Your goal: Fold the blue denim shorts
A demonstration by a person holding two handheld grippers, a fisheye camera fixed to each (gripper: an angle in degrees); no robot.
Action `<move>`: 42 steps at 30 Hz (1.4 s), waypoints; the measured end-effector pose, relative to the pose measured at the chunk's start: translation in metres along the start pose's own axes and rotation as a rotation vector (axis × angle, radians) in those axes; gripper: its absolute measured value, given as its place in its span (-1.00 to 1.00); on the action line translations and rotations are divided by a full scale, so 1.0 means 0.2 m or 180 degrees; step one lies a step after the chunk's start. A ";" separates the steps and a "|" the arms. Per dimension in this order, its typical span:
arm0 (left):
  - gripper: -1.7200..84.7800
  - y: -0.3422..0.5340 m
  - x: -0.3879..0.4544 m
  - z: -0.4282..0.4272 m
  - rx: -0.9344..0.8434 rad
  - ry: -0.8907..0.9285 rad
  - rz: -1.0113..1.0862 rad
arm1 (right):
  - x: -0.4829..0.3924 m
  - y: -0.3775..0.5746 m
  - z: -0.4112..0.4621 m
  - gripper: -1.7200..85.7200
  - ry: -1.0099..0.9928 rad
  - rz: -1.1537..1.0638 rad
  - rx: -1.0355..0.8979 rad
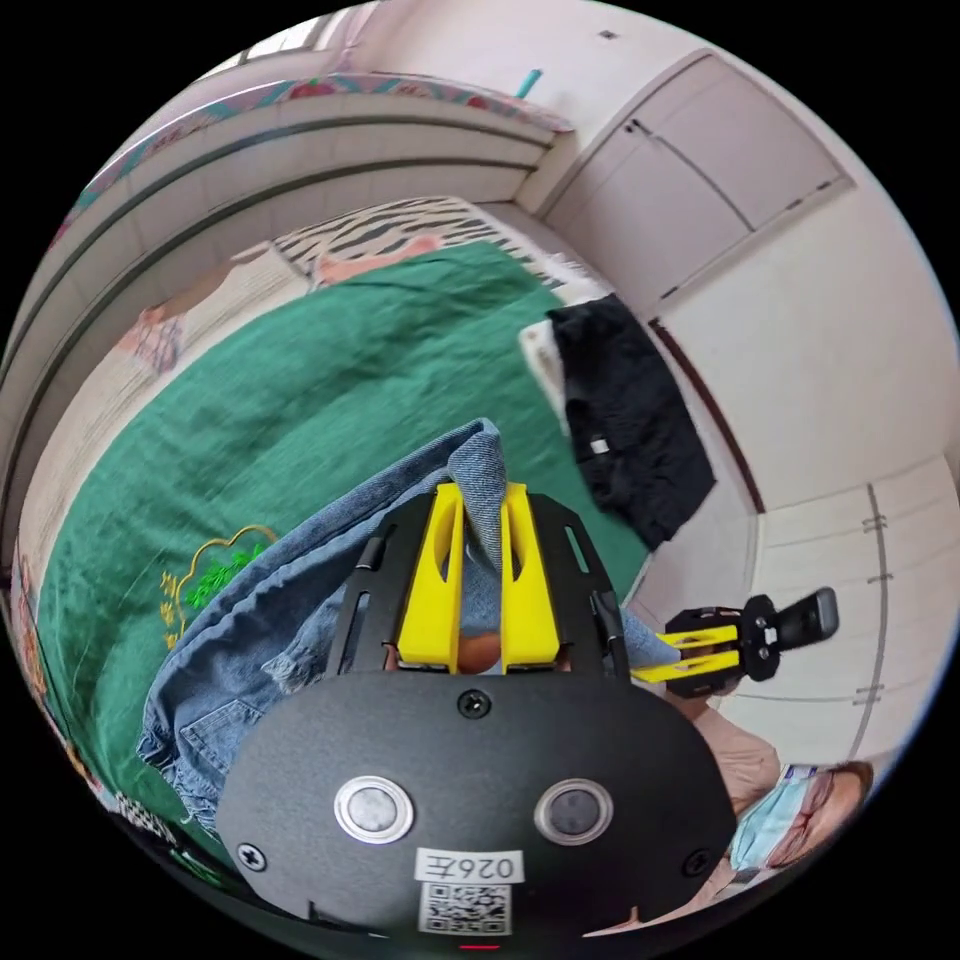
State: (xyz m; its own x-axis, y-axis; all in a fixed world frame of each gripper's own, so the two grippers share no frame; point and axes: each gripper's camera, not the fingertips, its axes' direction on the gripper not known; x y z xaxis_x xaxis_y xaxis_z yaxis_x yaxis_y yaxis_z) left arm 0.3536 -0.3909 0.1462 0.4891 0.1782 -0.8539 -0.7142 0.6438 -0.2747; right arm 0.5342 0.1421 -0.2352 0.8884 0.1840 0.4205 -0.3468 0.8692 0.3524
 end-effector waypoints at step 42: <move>-0.98 2.23 -1.39 0.02 0.0797 0.0033 -0.0664 | -0.98 -0.15 2.21 -0.98 -0.1043 -0.0106 -0.1783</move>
State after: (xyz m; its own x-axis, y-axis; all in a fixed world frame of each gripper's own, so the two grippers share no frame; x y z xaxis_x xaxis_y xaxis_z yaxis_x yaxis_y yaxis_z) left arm -0.0986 -0.1494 0.2625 0.6058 0.0164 -0.7955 -0.4532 0.8289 -0.3280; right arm 0.2380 -0.1220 0.0422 0.7274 0.0803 0.6815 -0.0326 0.9960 -0.0826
